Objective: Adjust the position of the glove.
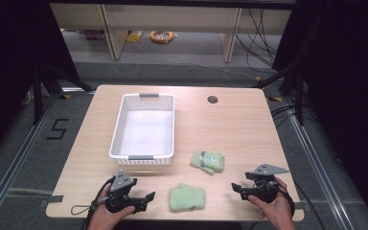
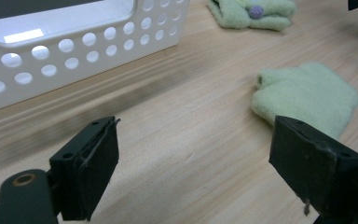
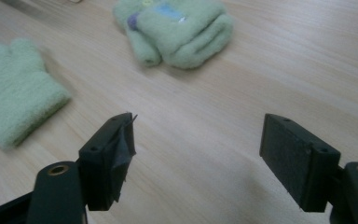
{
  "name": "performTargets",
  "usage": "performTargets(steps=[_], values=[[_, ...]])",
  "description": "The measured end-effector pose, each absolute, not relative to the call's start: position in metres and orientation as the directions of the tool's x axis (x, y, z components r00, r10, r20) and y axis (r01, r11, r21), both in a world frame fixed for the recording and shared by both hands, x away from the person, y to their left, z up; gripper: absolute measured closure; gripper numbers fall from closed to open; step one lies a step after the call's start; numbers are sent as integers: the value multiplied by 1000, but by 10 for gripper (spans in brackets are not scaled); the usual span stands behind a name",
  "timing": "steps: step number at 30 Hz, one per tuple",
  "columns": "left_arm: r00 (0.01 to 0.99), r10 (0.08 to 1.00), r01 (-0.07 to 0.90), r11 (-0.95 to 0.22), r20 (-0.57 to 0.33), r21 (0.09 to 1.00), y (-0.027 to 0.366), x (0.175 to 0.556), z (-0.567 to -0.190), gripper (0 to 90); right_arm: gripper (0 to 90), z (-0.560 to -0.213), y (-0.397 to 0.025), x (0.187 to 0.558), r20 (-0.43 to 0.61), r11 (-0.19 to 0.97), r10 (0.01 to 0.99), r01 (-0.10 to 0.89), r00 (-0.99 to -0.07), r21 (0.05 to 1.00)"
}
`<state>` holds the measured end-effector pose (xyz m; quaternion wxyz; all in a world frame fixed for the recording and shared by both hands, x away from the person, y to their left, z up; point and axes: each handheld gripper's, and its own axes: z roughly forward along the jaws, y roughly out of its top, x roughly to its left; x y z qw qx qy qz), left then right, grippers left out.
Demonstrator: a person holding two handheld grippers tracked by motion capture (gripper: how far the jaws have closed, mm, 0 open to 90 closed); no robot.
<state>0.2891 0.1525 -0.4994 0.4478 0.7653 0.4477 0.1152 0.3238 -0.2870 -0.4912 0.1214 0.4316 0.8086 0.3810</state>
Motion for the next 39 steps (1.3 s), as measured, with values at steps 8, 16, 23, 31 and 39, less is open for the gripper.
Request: performTargets(steps=[8,16,23,31,39], values=[[576,780,592,-189,-246,784,150,288,-499,151,374,-489,-282,321,142,358,763,596,-630,719],[614,738,597,-199,-282,777,138,282,-495,162,431,-480,-266,316,120,418,709,550,-695,723],[646,691,611,-215,-323,762,124,282,-495,220,456,-475,-252,313,113,444,682,532,-723,721],[672,678,587,-242,-298,773,110,289,-490,289,525,-471,-231,317,115,479,628,498,-770,722],[676,660,624,-277,-327,731,95,297,-494,395,615,-476,-202,325,103,538,580,475,-808,697]])
